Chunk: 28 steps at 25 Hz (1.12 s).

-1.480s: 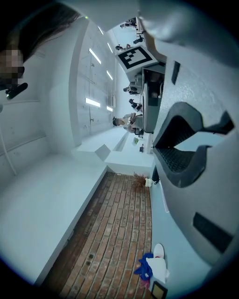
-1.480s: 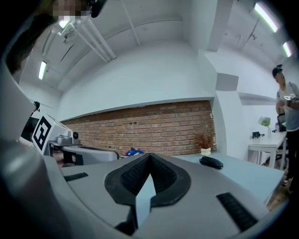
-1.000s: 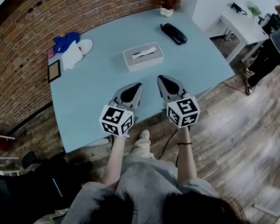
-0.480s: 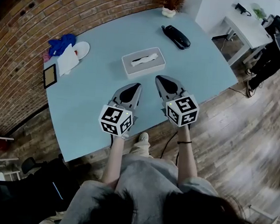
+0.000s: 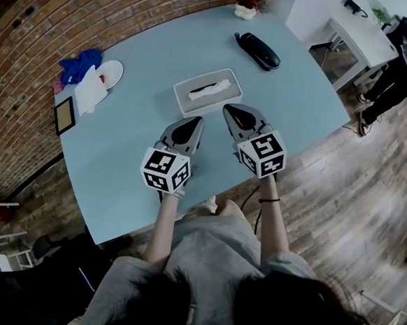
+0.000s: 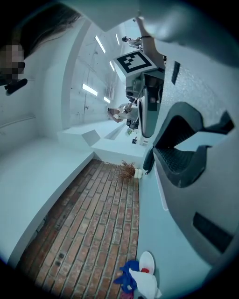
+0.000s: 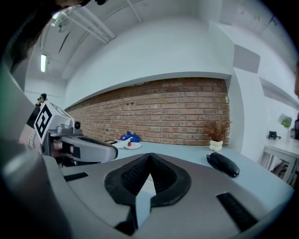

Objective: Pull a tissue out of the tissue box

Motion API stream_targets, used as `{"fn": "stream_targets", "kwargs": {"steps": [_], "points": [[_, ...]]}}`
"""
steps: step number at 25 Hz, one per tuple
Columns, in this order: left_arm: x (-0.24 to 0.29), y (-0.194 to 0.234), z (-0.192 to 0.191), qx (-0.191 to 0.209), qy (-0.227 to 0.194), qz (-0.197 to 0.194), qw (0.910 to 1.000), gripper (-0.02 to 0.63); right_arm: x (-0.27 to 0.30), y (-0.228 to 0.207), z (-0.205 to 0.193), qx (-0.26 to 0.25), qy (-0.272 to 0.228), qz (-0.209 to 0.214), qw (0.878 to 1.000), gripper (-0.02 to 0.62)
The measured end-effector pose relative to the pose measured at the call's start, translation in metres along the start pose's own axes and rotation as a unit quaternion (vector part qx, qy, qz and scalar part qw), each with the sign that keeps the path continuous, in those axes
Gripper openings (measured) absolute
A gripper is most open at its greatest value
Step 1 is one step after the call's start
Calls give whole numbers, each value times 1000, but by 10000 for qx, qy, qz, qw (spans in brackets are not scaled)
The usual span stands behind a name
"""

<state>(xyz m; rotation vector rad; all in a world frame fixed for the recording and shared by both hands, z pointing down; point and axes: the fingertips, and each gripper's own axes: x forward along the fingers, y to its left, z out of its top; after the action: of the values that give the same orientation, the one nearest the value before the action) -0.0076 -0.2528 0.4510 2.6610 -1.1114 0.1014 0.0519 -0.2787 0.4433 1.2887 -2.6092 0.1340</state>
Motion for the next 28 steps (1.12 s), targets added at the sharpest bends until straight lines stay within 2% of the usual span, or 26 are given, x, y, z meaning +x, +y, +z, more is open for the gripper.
{"fn": "stream_targets", "kwargs": {"steps": [6,15,21,26,28], "points": [[15,12,-7,-180,105,41,9998,3,19,-13,-2,-640,375,204,9970,-2],[32,27,-14,-426,188,275,9985,3,46,-22,-9,-1431,864,669,9837,-2],[34,36,-20,-540,201,447,9973,3,58,-23,-22,-2257,1200,937,9622,-2],[35,41,-22,-592,199,540,9966,3,70,-22,-30,-2698,1371,1125,9464,2],[35,42,-25,-625,201,570,9962,3,73,-22,-35,-2848,1465,1194,9398,33]]}}
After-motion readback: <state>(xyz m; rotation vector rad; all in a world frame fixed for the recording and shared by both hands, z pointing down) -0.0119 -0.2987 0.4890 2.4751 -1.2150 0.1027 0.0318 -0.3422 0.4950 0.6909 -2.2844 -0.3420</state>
